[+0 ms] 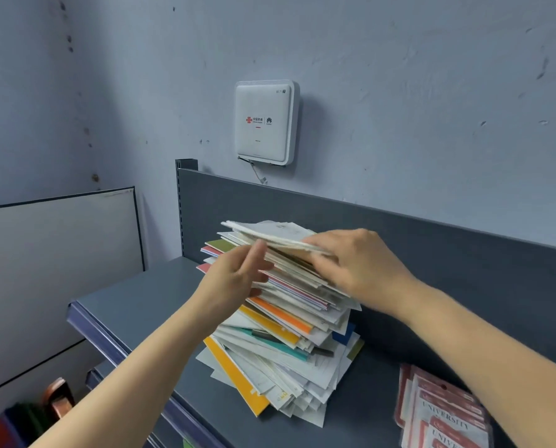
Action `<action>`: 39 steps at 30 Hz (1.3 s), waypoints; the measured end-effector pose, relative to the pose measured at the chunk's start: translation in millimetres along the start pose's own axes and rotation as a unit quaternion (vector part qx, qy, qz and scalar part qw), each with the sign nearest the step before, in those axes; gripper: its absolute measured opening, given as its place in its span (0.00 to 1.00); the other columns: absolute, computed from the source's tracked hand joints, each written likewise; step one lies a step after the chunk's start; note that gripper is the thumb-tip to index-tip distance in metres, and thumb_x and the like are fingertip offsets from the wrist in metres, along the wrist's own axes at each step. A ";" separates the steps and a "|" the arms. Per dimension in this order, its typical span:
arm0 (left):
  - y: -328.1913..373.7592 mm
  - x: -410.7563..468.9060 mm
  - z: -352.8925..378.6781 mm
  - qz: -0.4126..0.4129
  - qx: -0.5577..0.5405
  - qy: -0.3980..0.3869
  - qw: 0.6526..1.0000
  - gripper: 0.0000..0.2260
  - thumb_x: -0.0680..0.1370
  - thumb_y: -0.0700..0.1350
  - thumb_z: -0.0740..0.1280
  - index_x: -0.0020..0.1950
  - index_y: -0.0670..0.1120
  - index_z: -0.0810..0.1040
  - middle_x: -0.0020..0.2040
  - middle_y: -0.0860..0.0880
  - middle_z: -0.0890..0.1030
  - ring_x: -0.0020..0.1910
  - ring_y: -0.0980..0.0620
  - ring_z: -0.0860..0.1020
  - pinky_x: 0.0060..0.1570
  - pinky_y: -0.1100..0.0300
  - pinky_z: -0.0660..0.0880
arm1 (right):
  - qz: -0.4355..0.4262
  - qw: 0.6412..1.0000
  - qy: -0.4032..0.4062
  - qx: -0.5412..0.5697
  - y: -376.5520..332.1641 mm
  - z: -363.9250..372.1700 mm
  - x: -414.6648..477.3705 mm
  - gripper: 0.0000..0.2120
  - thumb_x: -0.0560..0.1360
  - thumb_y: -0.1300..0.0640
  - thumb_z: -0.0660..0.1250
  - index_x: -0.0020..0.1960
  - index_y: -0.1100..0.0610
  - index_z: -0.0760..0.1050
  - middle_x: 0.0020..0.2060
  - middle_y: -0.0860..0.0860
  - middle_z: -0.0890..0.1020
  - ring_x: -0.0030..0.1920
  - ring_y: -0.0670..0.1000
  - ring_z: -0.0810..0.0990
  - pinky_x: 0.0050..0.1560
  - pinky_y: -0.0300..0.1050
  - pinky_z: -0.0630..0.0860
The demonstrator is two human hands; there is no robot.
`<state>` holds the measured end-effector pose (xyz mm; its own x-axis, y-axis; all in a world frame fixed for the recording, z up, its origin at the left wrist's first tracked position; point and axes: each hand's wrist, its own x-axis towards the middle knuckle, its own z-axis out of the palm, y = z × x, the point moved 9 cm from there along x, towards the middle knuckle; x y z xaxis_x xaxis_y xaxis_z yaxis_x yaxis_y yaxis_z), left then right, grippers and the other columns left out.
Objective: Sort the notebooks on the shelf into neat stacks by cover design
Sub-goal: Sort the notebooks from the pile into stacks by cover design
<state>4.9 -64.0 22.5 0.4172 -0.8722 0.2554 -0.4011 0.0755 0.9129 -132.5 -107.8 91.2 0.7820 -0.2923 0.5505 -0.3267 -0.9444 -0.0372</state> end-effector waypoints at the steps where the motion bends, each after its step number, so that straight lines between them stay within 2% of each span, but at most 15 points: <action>1: -5.6 -2.1 4.5 -0.059 -0.117 -0.017 0.991 0.21 0.79 0.60 0.55 0.52 0.46 0.78 0.52 0.46 0.84 0.49 0.50 0.82 0.51 0.53 0.81 | -0.041 0.999 0.017 -0.018 -19.6 1.4 -2.3 0.13 0.78 0.54 0.59 0.56 0.54 0.79 0.42 0.50 0.84 0.39 0.50 0.81 0.38 0.50 0.79; 3: -13.7 -8.6 13.4 -0.136 -0.253 -0.048 0.957 0.23 0.79 0.60 0.58 0.51 0.42 0.80 0.47 0.42 0.84 0.45 0.46 0.83 0.49 0.51 0.81 | -0.098 0.994 0.039 -0.041 -51.8 9.1 -8.4 0.13 0.76 0.54 0.60 0.53 0.55 0.80 0.39 0.50 0.84 0.38 0.52 0.81 0.34 0.50 0.79; 5: -20.0 -12.5 12.5 -0.158 -0.303 -0.034 0.939 0.14 0.81 0.48 0.62 0.50 0.37 0.78 0.41 0.39 0.80 0.38 0.46 0.80 0.41 0.56 0.81 | -0.115 0.991 0.035 -0.060 -66.5 21.7 -12.1 0.11 0.75 0.53 0.62 0.52 0.55 0.79 0.40 0.50 0.83 0.40 0.52 0.80 0.34 0.49 0.79; 7: -29.0 -16.3 3.2 -0.173 -0.307 0.015 0.936 0.05 0.79 0.36 0.62 0.51 0.36 0.74 0.39 0.41 0.76 0.35 0.47 0.76 0.32 0.60 0.77 | -0.085 0.996 -0.024 -0.020 -65.9 38.2 -13.3 0.15 0.74 0.47 0.66 0.57 0.53 0.77 0.48 0.49 0.82 0.49 0.52 0.78 0.44 0.51 0.78; 10: -39.8 -24.5 -12.0 -0.175 -0.270 0.055 0.945 0.05 0.78 0.33 0.61 0.52 0.37 0.76 0.40 0.43 0.79 0.35 0.47 0.77 0.34 0.59 0.74 | 0.000 0.989 -0.121 0.082 -46.5 54.5 -20.2 0.32 0.69 0.37 0.68 0.70 0.48 0.69 0.66 0.44 0.74 0.66 0.44 0.67 0.66 0.40 0.65; 13: -45.4 -33.2 -22.2 -0.175 -0.267 0.062 0.946 0.06 0.79 0.34 0.61 0.53 0.40 0.76 0.45 0.44 0.82 0.39 0.47 0.79 0.37 0.57 0.75 | 0.020 0.993 -0.119 0.017 -27.1 56.1 -29.0 0.36 0.70 0.38 0.68 0.74 0.47 0.62 0.73 0.42 0.63 0.73 0.43 0.57 0.70 0.35 0.50; 15: -46.5 -37.9 -25.7 -0.176 -0.264 0.055 0.947 0.06 0.79 0.35 0.61 0.53 0.42 0.76 0.46 0.46 0.82 0.40 0.48 0.80 0.38 0.57 0.76 | 0.010 0.996 -0.089 -0.030 -23.0 57.6 -35.1 0.27 0.73 0.47 0.67 0.71 0.49 0.67 0.71 0.47 0.68 0.72 0.49 0.63 0.73 0.46 0.59; 18: -47.1 -44.0 -26.8 -0.171 -0.251 0.040 0.952 0.05 0.80 0.38 0.62 0.52 0.43 0.77 0.43 0.47 0.84 0.35 0.51 0.81 0.31 0.61 0.76 | -0.012 0.999 -0.003 -0.049 -27.1 50.6 -42.8 0.21 0.68 0.59 0.64 0.61 0.54 0.77 0.58 0.51 0.81 0.60 0.55 0.79 0.55 0.56 0.79; 22: -51.2 -50.6 -30.7 -0.181 -0.300 0.052 0.935 0.12 0.82 0.50 0.60 0.52 0.43 0.77 0.35 0.51 0.85 0.29 0.54 0.82 0.24 0.64 0.75 | -0.028 0.997 0.071 0.015 -42.2 32.2 -49.2 0.19 0.73 0.58 0.56 0.59 0.56 0.79 0.55 0.50 0.83 0.57 0.54 0.81 0.53 0.53 0.81; 25: -62.1 -49.6 -46.9 -0.186 -0.332 0.100 0.919 0.18 0.82 0.56 0.55 0.55 0.45 0.78 0.44 0.49 0.86 0.37 0.53 0.83 0.34 0.60 0.77 | -0.023 0.994 0.107 0.015 -46.8 20.1 -52.8 0.18 0.73 0.60 0.57 0.59 0.57 0.79 0.55 0.51 0.83 0.56 0.54 0.82 0.52 0.52 0.81; 27: -69.5 -47.5 -66.0 -0.144 -0.296 0.143 0.934 0.13 0.83 0.47 0.57 0.65 0.45 0.74 0.54 0.43 0.83 0.42 0.49 0.80 0.40 0.59 0.76 | -0.020 0.992 0.127 0.018 -48.7 16.8 -55.8 0.19 0.74 0.60 0.57 0.60 0.57 0.78 0.55 0.51 0.83 0.57 0.54 0.81 0.53 0.52 0.80; 29: -68.8 -51.4 -81.5 -0.066 -0.218 0.162 0.960 0.23 0.81 0.35 0.60 0.74 0.51 0.63 0.56 0.48 0.81 0.44 0.53 0.81 0.37 0.64 0.77 | -0.020 0.990 0.136 0.013 -53.3 19.5 -59.7 0.19 0.74 0.60 0.57 0.60 0.58 0.79 0.56 0.52 0.83 0.57 0.55 0.81 0.54 0.52 0.80; 32: -49.3 -67.8 -81.0 0.056 -0.034 0.141 0.988 0.31 0.76 0.32 0.67 0.72 0.56 0.63 0.56 0.54 0.75 0.51 0.59 0.78 0.41 0.66 0.79 | -0.013 0.988 0.154 0.024 -59.5 20.0 -68.1 0.19 0.74 0.61 0.56 0.59 0.59 0.80 0.55 0.52 0.83 0.57 0.55 0.81 0.53 0.52 0.80; 34: -38.1 -83.3 -79.1 0.092 0.103 0.155 0.978 0.26 0.72 0.34 0.72 0.64 0.56 0.72 0.54 0.51 0.71 0.51 0.57 0.75 0.49 0.57 0.79 | -0.016 0.985 0.171 0.030 -65.9 12.4 -76.1 0.19 0.73 0.61 0.55 0.58 0.59 0.80 0.54 0.53 0.83 0.56 0.55 0.81 0.52 0.52 0.80; 39: 4.8 -127.5 -72.9 0.216 0.309 0.219 0.900 0.14 0.66 0.35 0.78 0.49 0.47 0.85 0.48 0.47 0.69 0.49 0.48 0.67 0.45 0.53 0.68 | -0.041 0.980 0.193 0.027 -87.0 -15.3 -100.5 0.14 0.74 0.60 0.56 0.55 0.54 0.76 0.47 0.51 0.84 0.47 0.55 0.83 0.40 0.50 0.82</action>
<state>9.2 82.8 17.6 0.3404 -0.5410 0.7690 -0.9235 -0.0385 0.3817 -190.8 6.1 51.8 0.5421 -0.1449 0.8277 -0.2345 -0.9720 -0.0166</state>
